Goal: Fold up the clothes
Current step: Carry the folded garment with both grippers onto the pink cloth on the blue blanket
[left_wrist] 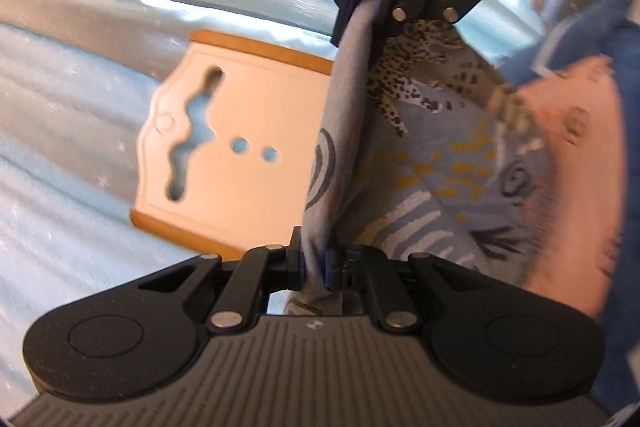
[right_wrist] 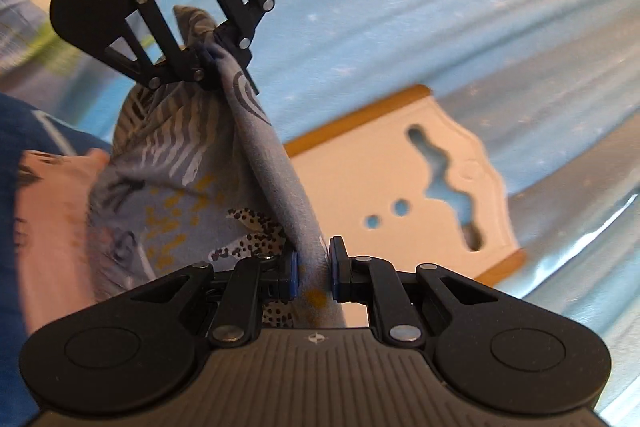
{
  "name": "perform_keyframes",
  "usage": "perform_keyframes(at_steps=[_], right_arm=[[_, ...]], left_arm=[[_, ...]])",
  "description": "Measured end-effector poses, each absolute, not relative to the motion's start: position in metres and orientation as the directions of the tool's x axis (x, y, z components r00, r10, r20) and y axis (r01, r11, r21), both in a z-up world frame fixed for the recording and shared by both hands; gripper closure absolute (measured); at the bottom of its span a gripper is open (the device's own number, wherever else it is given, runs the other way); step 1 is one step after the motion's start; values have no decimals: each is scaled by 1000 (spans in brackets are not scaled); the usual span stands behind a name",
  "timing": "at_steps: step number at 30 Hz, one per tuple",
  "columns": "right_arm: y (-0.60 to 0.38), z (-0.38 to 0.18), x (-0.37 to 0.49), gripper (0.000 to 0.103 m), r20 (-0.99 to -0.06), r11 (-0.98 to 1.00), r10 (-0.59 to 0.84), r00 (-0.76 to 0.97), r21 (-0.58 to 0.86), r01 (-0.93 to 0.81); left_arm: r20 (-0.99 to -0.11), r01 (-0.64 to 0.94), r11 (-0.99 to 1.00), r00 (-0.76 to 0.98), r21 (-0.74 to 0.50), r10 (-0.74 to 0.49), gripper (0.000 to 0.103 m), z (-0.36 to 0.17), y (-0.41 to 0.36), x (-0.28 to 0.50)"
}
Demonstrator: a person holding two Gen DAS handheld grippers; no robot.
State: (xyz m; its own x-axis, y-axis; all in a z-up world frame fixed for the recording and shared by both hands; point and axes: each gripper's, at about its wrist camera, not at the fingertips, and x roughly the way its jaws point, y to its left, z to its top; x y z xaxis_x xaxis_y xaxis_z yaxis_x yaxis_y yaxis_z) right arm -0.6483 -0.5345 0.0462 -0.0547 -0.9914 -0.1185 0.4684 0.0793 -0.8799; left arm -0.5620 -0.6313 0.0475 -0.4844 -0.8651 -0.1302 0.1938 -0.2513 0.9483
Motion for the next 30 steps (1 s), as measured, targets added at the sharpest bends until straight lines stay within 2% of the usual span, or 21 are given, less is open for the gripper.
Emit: perform_keyframes(at_steps=[3,9,11,15,18,20,25,30], right_arm=[[-533,26,-660,90,-148,99,-987,-58,-861,498],[-536,-89,-656,91,-385,317,-922,-45,-816,484],[-530,-110,-654,90,-411,346,-911,-39,-811,471],[-519,-122,-658,77,-415,349,-908,-54,-824,446],[-510,-125,-670,77,-414,342,-907,-73,-827,447],[-509,-127,-675,79,-419,344,-904,-82,-829,440],[-512,-118,-677,101,-429,348,-899,-91,-825,446],[-496,-114,-673,101,-429,343,-898,-96,-821,457]], left_arm=[[-164,203,-299,-499,932,-851,96,30,-634,-563],[-384,78,-466,-456,881,-803,92,-89,-627,-561],[-413,73,-493,-446,867,-794,91,-110,-625,-555],[-393,121,-485,-434,866,-811,83,-115,-622,-538],[-379,126,-469,-427,874,-821,81,-113,-622,-526],[-386,123,-476,-428,871,-817,82,-113,-622,-524],[-392,67,-461,-426,885,-815,92,-115,-620,-531],[-394,84,-468,-422,880,-816,93,-117,-612,-523]])
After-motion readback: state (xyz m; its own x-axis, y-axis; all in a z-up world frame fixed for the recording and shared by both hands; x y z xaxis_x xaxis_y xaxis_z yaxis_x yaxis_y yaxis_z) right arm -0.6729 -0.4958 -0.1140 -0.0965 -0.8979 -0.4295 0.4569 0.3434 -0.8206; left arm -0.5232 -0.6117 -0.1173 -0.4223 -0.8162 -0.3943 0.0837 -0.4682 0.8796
